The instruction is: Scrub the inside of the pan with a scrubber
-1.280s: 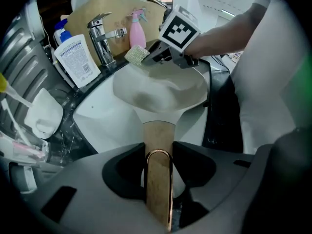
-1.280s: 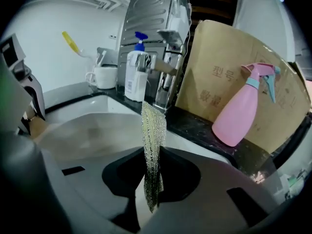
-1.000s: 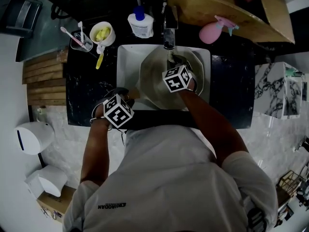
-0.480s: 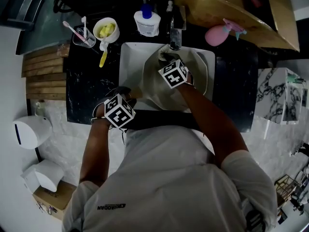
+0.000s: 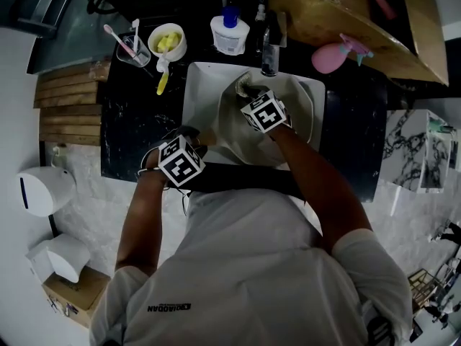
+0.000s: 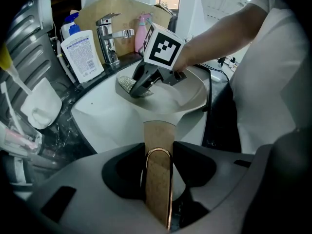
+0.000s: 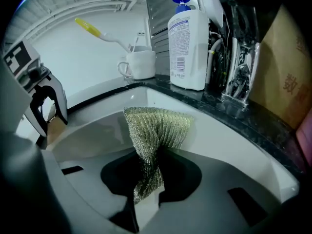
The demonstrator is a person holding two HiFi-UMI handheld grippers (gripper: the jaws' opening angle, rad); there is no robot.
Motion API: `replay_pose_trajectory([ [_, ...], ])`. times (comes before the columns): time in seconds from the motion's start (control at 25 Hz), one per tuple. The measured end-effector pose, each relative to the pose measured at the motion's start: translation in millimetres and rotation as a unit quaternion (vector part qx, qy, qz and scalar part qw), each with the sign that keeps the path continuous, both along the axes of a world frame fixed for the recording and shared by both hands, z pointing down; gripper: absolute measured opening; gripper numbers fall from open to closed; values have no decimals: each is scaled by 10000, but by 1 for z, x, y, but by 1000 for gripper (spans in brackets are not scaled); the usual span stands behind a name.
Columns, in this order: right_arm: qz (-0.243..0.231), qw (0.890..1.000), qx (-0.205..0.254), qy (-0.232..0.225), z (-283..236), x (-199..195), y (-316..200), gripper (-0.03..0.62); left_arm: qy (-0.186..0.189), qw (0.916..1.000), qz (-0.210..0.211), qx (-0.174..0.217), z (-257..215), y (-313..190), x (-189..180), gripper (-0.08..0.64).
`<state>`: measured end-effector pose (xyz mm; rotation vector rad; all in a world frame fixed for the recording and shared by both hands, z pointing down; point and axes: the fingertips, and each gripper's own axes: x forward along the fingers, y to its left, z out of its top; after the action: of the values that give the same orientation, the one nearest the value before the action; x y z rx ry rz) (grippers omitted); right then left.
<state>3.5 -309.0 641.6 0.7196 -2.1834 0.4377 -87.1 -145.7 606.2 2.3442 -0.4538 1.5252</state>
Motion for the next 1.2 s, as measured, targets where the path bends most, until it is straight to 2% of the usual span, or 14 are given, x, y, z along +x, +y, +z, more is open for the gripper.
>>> replay_pose_trajectory([
  [0.2,-404,9990,-159,-65,-5,-16,17,97,45,10000,-17,36,0,1,0,186],
  [0.56,-859,9952,-403,-250,-7,-38,47,97,86,9999,1,140,0,0,0,187],
  [1.0,-1044,9870,-995,-711,-17,-46,82,97,121,9997,-1,207,-1,0,0,187],
  [1.2,-1292,9801,-1268,-813,-20,-47,102,95,131,9997,3,200,0,0,0,187],
])
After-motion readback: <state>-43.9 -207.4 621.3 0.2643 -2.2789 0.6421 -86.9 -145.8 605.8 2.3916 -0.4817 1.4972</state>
